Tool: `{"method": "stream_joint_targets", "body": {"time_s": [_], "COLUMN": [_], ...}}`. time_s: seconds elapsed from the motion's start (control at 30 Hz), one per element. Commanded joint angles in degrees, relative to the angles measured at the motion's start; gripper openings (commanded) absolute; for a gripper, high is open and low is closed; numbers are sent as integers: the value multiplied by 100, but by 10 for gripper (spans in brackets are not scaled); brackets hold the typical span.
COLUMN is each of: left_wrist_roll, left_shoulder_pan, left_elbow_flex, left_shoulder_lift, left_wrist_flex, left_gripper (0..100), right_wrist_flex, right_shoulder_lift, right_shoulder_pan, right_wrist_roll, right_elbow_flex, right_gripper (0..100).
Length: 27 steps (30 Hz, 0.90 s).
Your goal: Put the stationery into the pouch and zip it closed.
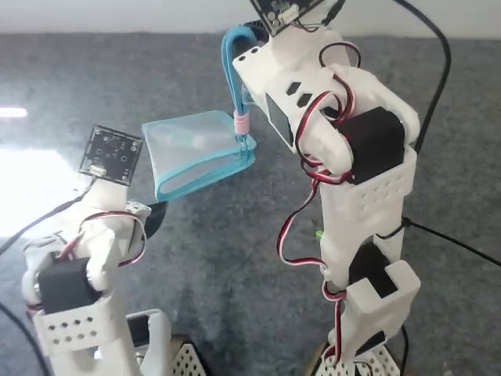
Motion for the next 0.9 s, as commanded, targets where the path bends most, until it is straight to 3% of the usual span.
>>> {"method": "stream_joint_targets", "body": {"time_s": [0.0,0.27,0.87], "left_wrist_roll": [220,290,563], "left_shoulder_pan": [70,35,35], "left_elbow_flex": [-268,629,1314], "left_shoulder_lift": [-26,-18,-9], "left_wrist_flex": [-220,-1301,-2382], "left_gripper": [321,321,321], "right_wrist_flex": [-84,136,426], "right_shoulder_lift": [-101,-585,-1587], "right_shoulder_pan": [48,-154,-286], "right_wrist_roll": [26,26,26], "right_elbow_flex": [-246,-220,-211], "right_gripper": [6,6,6]}}
